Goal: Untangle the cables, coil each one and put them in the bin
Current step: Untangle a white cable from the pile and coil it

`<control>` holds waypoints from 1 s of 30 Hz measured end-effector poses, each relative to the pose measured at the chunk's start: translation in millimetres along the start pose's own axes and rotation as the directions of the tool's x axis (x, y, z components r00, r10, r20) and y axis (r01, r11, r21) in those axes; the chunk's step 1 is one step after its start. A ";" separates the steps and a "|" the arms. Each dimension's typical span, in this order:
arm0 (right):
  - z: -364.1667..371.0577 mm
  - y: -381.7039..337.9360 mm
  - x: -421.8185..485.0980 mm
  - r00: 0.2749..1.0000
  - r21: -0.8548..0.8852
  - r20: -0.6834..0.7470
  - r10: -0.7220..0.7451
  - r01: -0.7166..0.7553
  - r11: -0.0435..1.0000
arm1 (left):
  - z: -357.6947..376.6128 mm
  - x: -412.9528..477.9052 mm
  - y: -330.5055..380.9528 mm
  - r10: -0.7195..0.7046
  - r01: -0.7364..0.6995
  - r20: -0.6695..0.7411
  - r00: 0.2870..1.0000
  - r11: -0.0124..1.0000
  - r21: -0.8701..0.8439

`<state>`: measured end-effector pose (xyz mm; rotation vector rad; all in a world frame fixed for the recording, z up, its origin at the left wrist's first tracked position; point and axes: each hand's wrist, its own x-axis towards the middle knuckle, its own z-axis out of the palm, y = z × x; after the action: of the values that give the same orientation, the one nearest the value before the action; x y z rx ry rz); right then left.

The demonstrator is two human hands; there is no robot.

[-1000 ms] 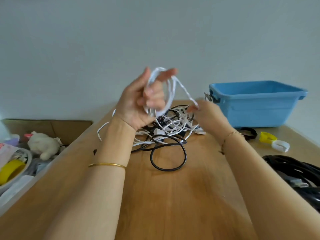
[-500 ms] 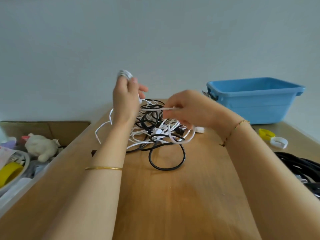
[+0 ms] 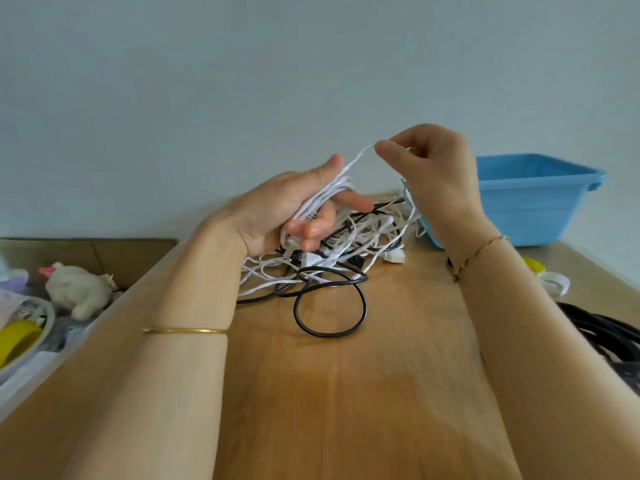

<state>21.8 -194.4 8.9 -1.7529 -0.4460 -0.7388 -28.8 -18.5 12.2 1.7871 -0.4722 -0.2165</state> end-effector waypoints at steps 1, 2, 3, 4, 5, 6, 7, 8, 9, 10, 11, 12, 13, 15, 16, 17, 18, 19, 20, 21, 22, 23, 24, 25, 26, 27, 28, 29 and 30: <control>0.8 0.3 -0.9 1.000 -0.038 -0.009 -0.030 0.030 0.999 | -1.2 -0.4 0.0 0.022 -0.019 0.053 0.998 0.999 -0.043; 2.1 0.9 -1.9 0.999 -0.070 -0.005 -0.046 0.046 0.996 | -3.0 0.1 -0.9 0.046 -0.035 0.101 0.994 0.994 -0.106; 4.0 2.4 -3.2 0.999 -0.084 0.012 -0.043 0.044 0.996 | -5.1 1.3 -1.8 0.076 -0.048 0.137 0.988 0.980 -0.194; 6.4 4.3 -4.6 0.999 -0.076 0.043 -0.020 0.023 0.997 | -7.7 3.1 -3.1 0.110 -0.061 0.151 0.982 0.953 -0.297; 8.6 7.0 -6.6 0.996 -0.051 0.090 0.018 -0.014 0.999 | -10.1 5.0 -3.7 0.140 -0.074 0.139 0.980 0.913 -0.401; 10.3 10.0 -8.7 0.987 -0.025 0.150 0.061 -0.058 0.998 | -12.9 6.7 -4.6 0.163 -0.090 0.107 0.981 0.864 -0.495; 11.3 13.7 -11.1 0.970 -0.017 0.221 0.103 -0.102 0.995 | -14.9 7.8 -4.5 0.181 -0.110 0.065 0.981 0.805 -0.583; 10.9 17.4 -13.4 0.944 -0.030 0.300 0.136 -0.133 0.991 | -16.8 8.1 -4.7 0.201 -0.140 0.016 0.979 0.731 -0.668; 10.6 21.0 -15.5 0.909 -0.058 0.386 0.160 -0.149 0.987 | -18.1 7.9 -4.8 0.217 -0.179 -0.048 0.975 0.638 -0.749; 10.5 23.8 -17.6 0.864 -0.097 0.470 0.179 -0.151 0.984 | -19.4 7.7 -4.7 0.214 -0.234 -0.137 0.967 0.534 -0.813; 11.3 25.3 -19.2 0.815 -0.144 0.546 0.195 -0.139 0.980 | -21.2 7.7 -4.9 0.185 -0.305 -0.247 0.951 0.437 -0.846; 12.8 25.6 -20.4 0.769 -0.189 0.605 0.209 -0.116 0.975 | -23.3 8.3 -5.6 0.136 -0.385 -0.360 0.923 0.375 -0.844; 15.2 24.3 -21.3 0.731 -0.228 0.647 0.215 -0.083 0.970 | -24.9 8.7 -6.4 0.085 -0.455 -0.456 0.886 0.356 -0.817; 19.9 18.1 -22.0 0.688 -0.298 0.695 0.210 0.009 0.955 | -27.1 11.2 -10.8 0.010 -0.525 -0.573 0.820 0.412 -0.745; 21.0 13.7 -21.9 0.679 -0.332 0.705 0.204 0.062 0.941 | -27.9 12.5 -13.4 -0.012 -0.535 -0.609 0.793 0.462 -0.707; 20.9 9.9 -21.6 0.670 -0.361 0.714 0.200 0.108 0.926 | -28.2 13.7 -15.3 -0.028 -0.538 -0.640 0.768 0.514 -0.668; 19.1 5.7 -21.3 0.654 -0.382 0.728 0.207 0.136 0.914 | -28.9 14.7 -17.3 -0.038 -0.537 -0.668 0.743 0.561 -0.629; 16.9 2.4 -20.6 0.626 -0.396 0.746 0.227 0.143 0.907 | -28.7 15.8 -18.1 -0.038 -0.539 -0.694 0.719 0.599 -0.592; 14.1 -1.1 -20.3 0.586 -0.406 0.770 0.253 0.144 0.902 | -28.2 16.5 -18.0 -0.032 -0.543 -0.715 0.698 0.628 -0.558; 11.5 -5.5 -20.3 0.542 -0.416 0.795 0.273 0.159 0.895 | -27.6 17.6 -18.0 -0.024 -0.549 -0.734 0.679 0.648 -0.528; 9.5 -10.5 -20.9 0.501 -0.423 0.817 0.284 0.188 0.886 | -27.1 18.6 -18.5 -0.017 -0.552 -0.756 0.654 0.673 -0.493; 8.2 -15.6 -21.7 0.461 -0.424 0.839 0.290 0.218 0.879 | -25.9 19.5 -19.7 -0.007 -0.545 -0.783 0.622 0.714 -0.439; 7.0 -22.6 -23.3 0.423 -0.409 0.859 0.289 0.228 0.883 | -24.9 19.8 -21.2 0.016 -0.508 -0.817 0.576 0.790 -0.342; 6.2 -29.3 -24.7 0.400 -0.389 0.872 0.282 0.215 0.896 | -24.5 20.1 -25.1 0.073 -0.428 -0.852 0.518 0.885 -0.185; 5.3 -35.9 -25.4 0.407 -0.365 0.875 0.263 0.197 0.910 | -23.9 18.8 -28.8 0.165 -0.310 -0.865 0.474 0.951 0.012; 4.8 -41.1 -24.9 0.455 -0.338 0.863 0.220 0.197 0.920 | -22.9 18.1 -33.2 0.270 -0.198 -0.841 0.468 0.960 0.199; 5.1 -43.9 -23.2 0.543 -0.318 0.827 0.149 0.232 0.919 | -20.8 17.7 -35.6 0.353 -0.121 -0.789 0.503 0.933 0.340; 5.7 -43.7 -20.3 0.644 -0.311 0.762 0.064 0.279 0.909 | -18.5 17.9 -36.3 0.398 -0.070 -0.721 0.568 0.895 0.440; 6.0 -41.8 -17.0 0.734 -0.319 0.679 -0.010 0.308 0.896 | -15.2 18.0 -33.4 0.406 -0.014 -0.649 0.643 0.854 0.520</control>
<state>-15.5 -174.9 26.1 -2.4047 -1.0019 -0.2976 0.0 -6.0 -13.9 2.0724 -0.1273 0.8771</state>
